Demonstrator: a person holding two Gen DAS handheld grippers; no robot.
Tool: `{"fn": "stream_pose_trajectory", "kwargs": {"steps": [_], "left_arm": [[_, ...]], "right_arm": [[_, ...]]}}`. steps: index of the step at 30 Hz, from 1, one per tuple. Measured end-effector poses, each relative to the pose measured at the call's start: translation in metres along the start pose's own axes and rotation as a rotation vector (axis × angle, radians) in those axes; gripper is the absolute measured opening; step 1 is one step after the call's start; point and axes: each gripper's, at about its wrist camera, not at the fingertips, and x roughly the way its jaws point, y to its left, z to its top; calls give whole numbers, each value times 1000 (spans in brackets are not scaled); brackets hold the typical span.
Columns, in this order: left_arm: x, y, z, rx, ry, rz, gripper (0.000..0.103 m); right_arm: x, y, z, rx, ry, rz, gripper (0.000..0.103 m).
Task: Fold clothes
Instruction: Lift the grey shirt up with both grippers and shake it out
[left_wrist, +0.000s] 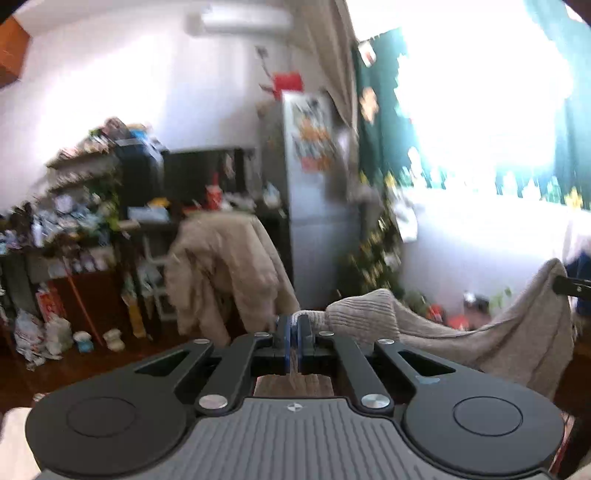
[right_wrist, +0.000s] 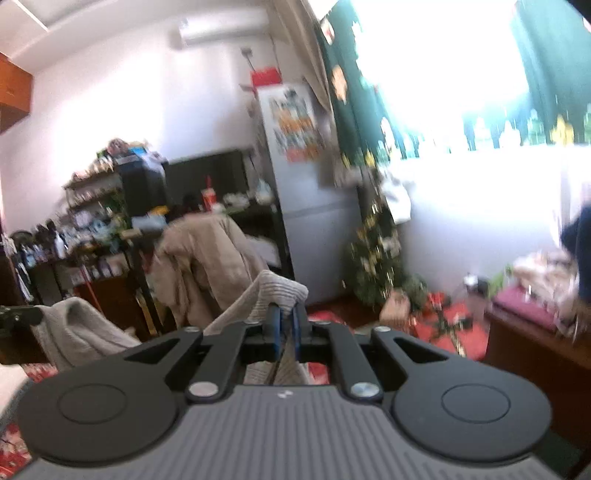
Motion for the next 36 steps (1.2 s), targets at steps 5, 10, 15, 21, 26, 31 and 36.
{"fn": "stream_pose_trajectory", "kwargs": {"steps": [5, 10, 15, 21, 26, 31, 36], "left_arm": [[-68, 22, 26, -45, -102, 38, 3], [-126, 29, 48, -25, -201, 63, 3], [-172, 36, 71, -36, -288, 81, 3], [-185, 49, 60, -78, -266, 113, 3], [-156, 63, 27, -99, -156, 139, 3], [-101, 85, -21, -162, -11, 170, 3], [-27, 110, -70, -205, 135, 211, 3]], "right_arm": [[-51, 25, 43, -31, -68, 49, 7], [-104, 57, 79, -74, -131, 98, 7], [-155, 87, 115, -100, -201, 132, 7], [-193, 117, 141, -110, -218, 184, 7], [-170, 133, 119, -98, -121, 196, 7], [-106, 144, 69, -116, 25, 167, 7], [-18, 161, 7, -200, 189, 141, 7]]}}
